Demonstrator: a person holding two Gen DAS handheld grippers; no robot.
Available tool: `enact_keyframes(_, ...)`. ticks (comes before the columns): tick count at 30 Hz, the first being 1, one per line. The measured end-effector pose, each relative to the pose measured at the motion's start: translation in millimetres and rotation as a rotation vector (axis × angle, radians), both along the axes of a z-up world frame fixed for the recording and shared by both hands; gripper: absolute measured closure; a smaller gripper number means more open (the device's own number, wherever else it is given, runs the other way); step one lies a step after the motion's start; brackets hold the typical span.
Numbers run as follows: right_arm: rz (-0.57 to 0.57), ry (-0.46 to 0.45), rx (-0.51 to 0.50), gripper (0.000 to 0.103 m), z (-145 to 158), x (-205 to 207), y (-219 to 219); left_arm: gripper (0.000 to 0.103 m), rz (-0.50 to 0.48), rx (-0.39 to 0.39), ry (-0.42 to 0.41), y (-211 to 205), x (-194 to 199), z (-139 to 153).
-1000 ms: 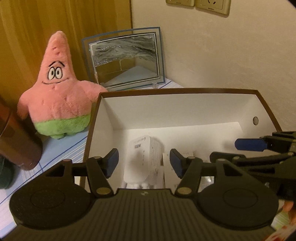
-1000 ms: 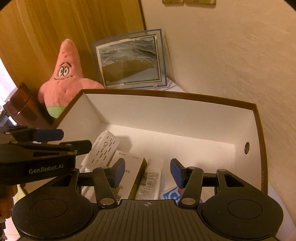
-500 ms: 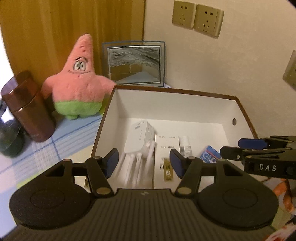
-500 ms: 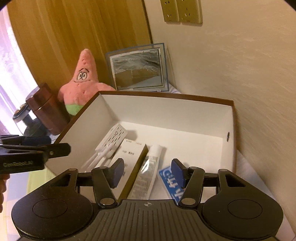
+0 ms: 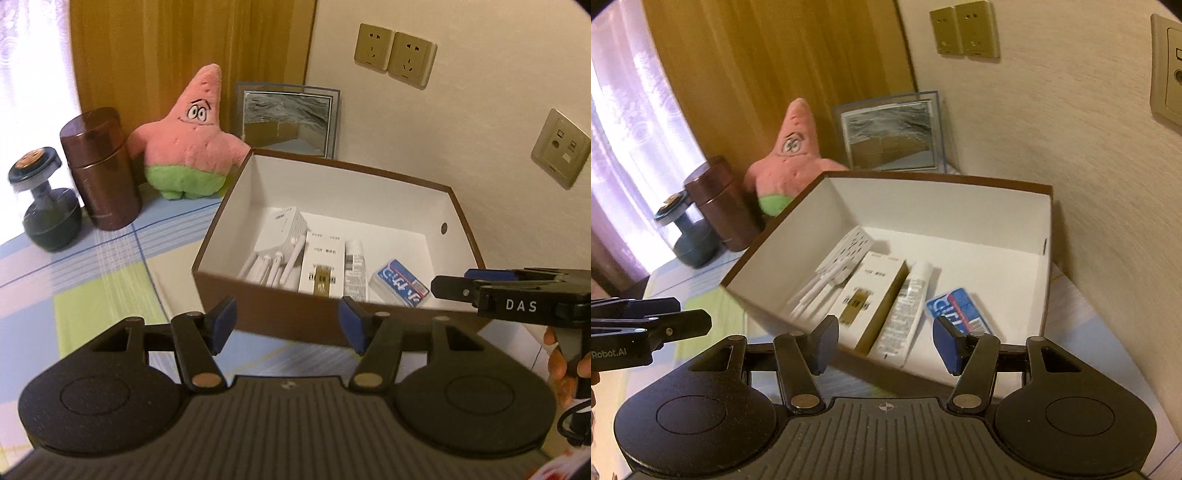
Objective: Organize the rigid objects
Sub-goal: 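Lift both tools out of the brown box back over the table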
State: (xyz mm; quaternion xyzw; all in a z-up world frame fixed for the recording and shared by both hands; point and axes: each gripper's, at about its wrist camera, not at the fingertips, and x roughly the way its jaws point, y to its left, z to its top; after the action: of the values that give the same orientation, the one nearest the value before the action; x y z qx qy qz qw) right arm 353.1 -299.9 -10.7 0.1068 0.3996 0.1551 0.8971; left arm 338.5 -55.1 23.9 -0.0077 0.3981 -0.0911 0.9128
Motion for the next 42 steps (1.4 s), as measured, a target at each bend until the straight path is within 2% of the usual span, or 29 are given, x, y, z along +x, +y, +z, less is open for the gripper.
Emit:
enact_keyframes(5,0.066,0.002,0.009,0.049,-2.7,-18.8,9.1,0.046,0.05,0.003,0.011,5.2,-27.6,-2.8)
enact_keyframes(16,0.302,0.043,0.013,0.049,-24.9,-51.3,40.2,0.046,0.194,0.027,0.072,23.9,-82.5,-21.7)
enact_keyframes(23,0.436,0.082,0.002,0.049,-45.0,-61.0,53.1,0.046,0.295,0.042,0.105,29.5,-112.2,-33.3)
enact_keyframes(31,0.578,0.084,-0.015,0.049,-62.2,-69.1,72.8,0.046,0.409,0.048,0.142,34.7,-144.1,-49.0)
enact_keyframes(35,0.612,0.074,-0.039,0.049,-68.4,-75.5,81.8,0.046,0.428,0.042,0.162,38.6,-155.6,-57.6)
enact_keyframes(42,0.606,0.099,-0.065,0.049,-81.9,-86.1,91.6,0.046,0.389,0.071,0.178,49.7,-161.1,-75.8)
